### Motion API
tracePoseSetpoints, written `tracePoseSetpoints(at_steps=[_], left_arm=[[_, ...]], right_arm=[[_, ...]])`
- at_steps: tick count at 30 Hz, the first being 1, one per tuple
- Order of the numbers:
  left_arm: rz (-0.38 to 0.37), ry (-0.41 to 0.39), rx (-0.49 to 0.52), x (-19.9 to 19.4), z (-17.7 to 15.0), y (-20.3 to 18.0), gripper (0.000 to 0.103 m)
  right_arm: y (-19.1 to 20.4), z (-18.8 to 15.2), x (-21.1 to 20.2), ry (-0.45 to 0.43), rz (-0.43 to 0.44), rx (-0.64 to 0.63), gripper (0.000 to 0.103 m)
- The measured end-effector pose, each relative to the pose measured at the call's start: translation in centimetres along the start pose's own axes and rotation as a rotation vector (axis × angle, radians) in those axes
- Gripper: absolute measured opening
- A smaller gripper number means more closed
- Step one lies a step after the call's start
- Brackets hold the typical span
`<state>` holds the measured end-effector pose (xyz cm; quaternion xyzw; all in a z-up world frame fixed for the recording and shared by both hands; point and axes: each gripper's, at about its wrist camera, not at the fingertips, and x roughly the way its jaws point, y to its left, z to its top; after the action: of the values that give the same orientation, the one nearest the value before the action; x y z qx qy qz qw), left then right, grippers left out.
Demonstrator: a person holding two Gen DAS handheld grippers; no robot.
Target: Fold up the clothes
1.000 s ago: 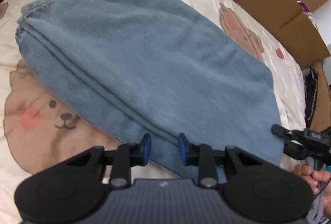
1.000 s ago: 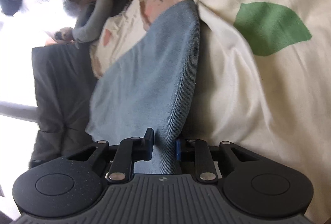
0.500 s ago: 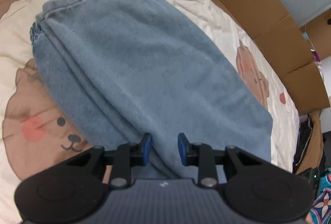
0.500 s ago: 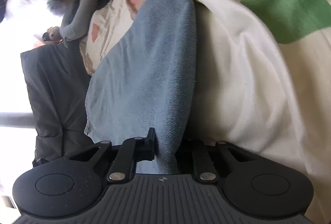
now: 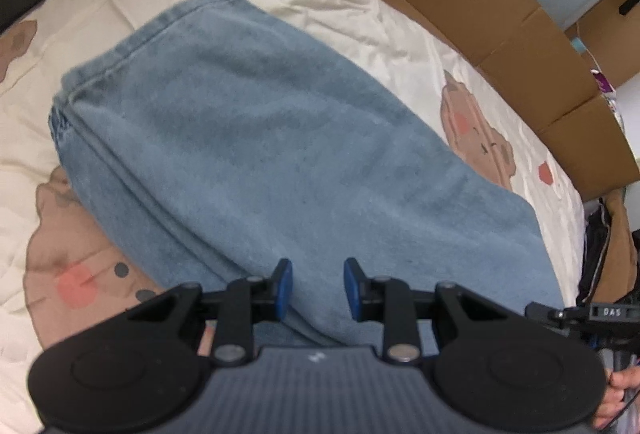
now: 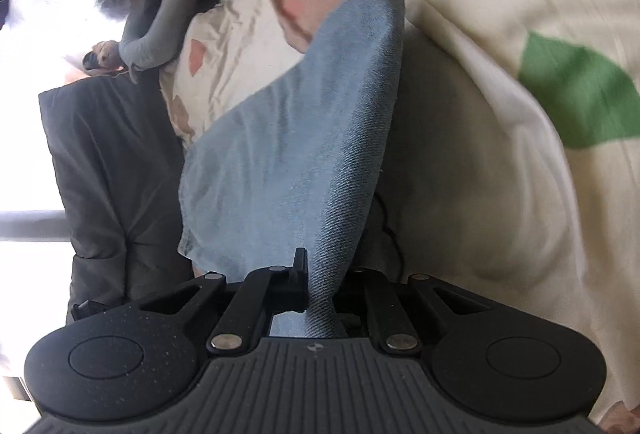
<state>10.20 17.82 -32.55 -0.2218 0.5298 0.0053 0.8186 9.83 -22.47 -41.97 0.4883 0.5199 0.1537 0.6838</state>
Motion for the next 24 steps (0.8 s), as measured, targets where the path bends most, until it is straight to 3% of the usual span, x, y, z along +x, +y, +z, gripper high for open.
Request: tracePoseSetpoints(at_steps=[10, 24], left_arm=[[-0.022, 0.021, 0.031, 0.6, 0.5, -0.5, 0.029], [-0.064, 0.066, 0.156, 1.9, -0.5, -3.6, 0.029]], right_arm=[[3.1, 3.3, -4.1, 0.001, -0.091, -0.100, 0.005], [1.3, 5.6, -11.2, -0.018, -0.233, -0.116, 0.005]])
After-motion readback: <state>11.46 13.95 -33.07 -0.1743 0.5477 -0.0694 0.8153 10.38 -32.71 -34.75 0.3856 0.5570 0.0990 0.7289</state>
